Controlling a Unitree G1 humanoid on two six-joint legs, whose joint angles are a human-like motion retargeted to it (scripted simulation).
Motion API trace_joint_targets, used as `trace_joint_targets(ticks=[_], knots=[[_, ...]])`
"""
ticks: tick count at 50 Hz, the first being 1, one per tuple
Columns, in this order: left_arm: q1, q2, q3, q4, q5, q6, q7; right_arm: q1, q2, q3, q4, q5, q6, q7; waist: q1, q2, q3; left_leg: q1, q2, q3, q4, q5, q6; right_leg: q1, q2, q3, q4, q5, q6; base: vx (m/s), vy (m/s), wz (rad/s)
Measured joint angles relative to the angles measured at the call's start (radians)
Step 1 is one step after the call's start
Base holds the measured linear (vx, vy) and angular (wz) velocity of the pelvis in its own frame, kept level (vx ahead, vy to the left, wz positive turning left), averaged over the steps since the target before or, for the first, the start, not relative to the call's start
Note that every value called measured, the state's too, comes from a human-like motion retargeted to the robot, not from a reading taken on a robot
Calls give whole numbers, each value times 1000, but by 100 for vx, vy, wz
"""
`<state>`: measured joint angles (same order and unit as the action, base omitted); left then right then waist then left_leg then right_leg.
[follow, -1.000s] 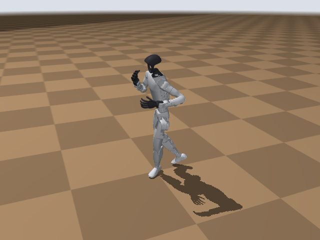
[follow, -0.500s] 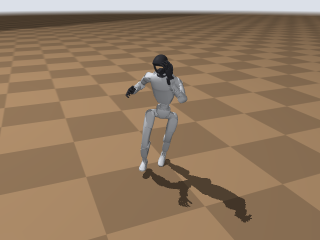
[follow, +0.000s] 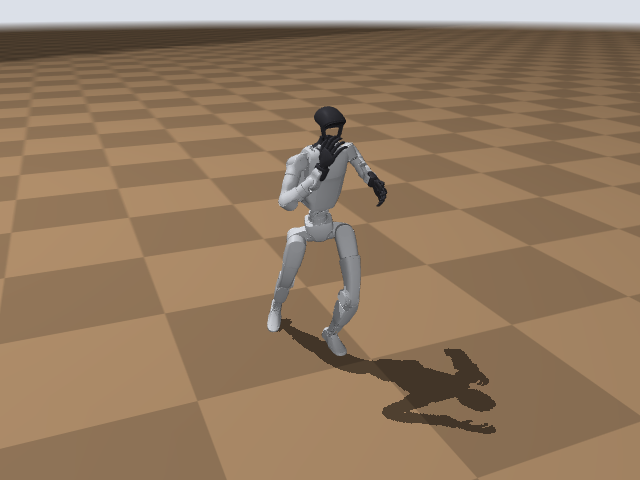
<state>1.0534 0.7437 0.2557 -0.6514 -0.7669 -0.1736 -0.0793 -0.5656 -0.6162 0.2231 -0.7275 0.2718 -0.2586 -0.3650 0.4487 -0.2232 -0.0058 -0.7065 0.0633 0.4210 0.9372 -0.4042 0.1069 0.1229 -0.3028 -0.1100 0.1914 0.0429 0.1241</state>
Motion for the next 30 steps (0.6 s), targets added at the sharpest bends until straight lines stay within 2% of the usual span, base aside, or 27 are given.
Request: trace_joint_targets(ticks=[3, 5, 7, 8, 10, 12, 14, 15, 17, 20, 22, 23, 24, 25, 27, 28, 30], knots=[[-179, 30, -50, 40, 36, 30, 11, 50, 6, 16, 23, 5, 12, 74, -29, 169, 66, 343, 36, -79, -475, 109, -87, 47, 113, -4, 452, -203, -26, 120, 39, 33], [-286, 24, -97, 55, 86, 36, 44, 148, 3, 11, 21, 47, 27, 147, -51, 231, 79, 499, 60, -104, -653, 114, -120, -33, 160, 42, 877, -341, -37, 113, 35, 28], [-440, -21, -171, 100, 138, 20, 120, 247, 4, 9, 49, 65, 41, 197, -114, 222, 96, 541, 37, -131, -617, -56, -65, -171, 158, 81, 1312, -472, -46, 100, 27, 68], [-537, -53, -214, 131, 179, 4, 172, 304, 10, 11, 80, 54, 41, 199, -160, 207, 112, 538, 19, -152, -543, -164, -11, -235, 159, 98, 1506, -536, -52, 92, 20, 107], [-820, -128, -325, 229, 293, -30, 308, 451, 29, 11, 180, -24, 35, 166, -255, 196, 138, 468, 12, -206, -319, -339, 91, -410, 188, 109, 1848, -597, -43, 87, 14, 136], [-1126, -183, -359, 273, 389, -41, 389, 645, 46, -41, 251, 1, 3, 137, -350, 225, 161, 446, 35, -252, -192, -410, 105, -528, 241, 68, 2015, -728, -104, 90, 10, 146], [-1419, -240, -349, 287, 424, -56, 419, 857, 28, -149, 243, 43, -44, 164, -456, 270, 160, 483, 47, -296, -210, -416, 72, -670, 255, 16, 2052, -759, -122, 102, 8, 147], [-1541, -260, -330, 283, 432, -67, 426, 962, 5, -209, 219, 69, -68, 185, -521, 292, 150, 518, 46, -318, -255, -400, 52, -732, 248, -10, 2030, -767, -129, 111, 4, 161], [-1707, -246, -302, 270, 454, -93, 459, 1137, -54, -316, 181, 134, -91, 227, -672, 339, 118, 604, 50, -370, -393, -284, 1, -806, 192, -75, 1870, -759, -162, 118, -4, 165], [-1822, -183, -300, 258, 471, -123, 497, 1324, -97, -420, 178, 220, -94, 272, -850, 414, 77, 727, 99, -453, -591, 24, -109, -808, 151, -193, 1452, -710, -202, 125, -22, 136], [-1834, -157, -297, 265, 481, -131, 485, 1404, -93, -461, 186, 228, -89, 296, -906, 443, 57, 803, 128, -490, -693, 252, -173, -729, 188, -231, 1045, -632, -172, 130, -35, 99], [-1831, -151, -289, 268, 483, -134, 473, 1428, -85, -472, 192, 218, -85, 304, -917, 442, 50, 840, 128, -493, -724, 330, -188, -668, 201, -238, 815, -586, -145, 132, -38, 76], [-1821, -151, -278, 268, 473, -138, 467, 1434, -77, -475, 199, 204, -77, 305, -920, 423, 48, 877, 108, -481, -723, 358, -181, -591, 195, -241, 582, -544, -108, 132, -39, 61], [-1809, -152, -265, 267, 458, -143, 465, 1430, -70, -474, 208, 188, -68, 304, -917, 393, 49, 913, 79, -462, -705, 360, -163, -507, 180, -244, 347, -506, -67, 131, -42, 36], [-1757, -164, -250, 262, 423, -151, 472, 1368, -58, -452, 232, 161, -41, 283, -885, 288, 81, 947, -4, -409, -485, 242, -91, -354, 112, -240, 41, -453, 29, 127, -43, -8], [-1719, -173, -249, 260, 422, -150, 468, 1330, -53, -438, 242, 158, -31, 274, -857, 241, 93, 915, -37, -386, -294, 164, -57, -312, 79, -228, -26, -425, 57, 117, -39, -39], [-1619, -194, -238, 254, 428, -145, 454, 1234, -38, -408, 261, 169, -33, 243, -791, 194, 114, 756, -65, -359, 184, 9, 2, -277, 46, -196, -53, -364, 50, 104, -32, -47]])
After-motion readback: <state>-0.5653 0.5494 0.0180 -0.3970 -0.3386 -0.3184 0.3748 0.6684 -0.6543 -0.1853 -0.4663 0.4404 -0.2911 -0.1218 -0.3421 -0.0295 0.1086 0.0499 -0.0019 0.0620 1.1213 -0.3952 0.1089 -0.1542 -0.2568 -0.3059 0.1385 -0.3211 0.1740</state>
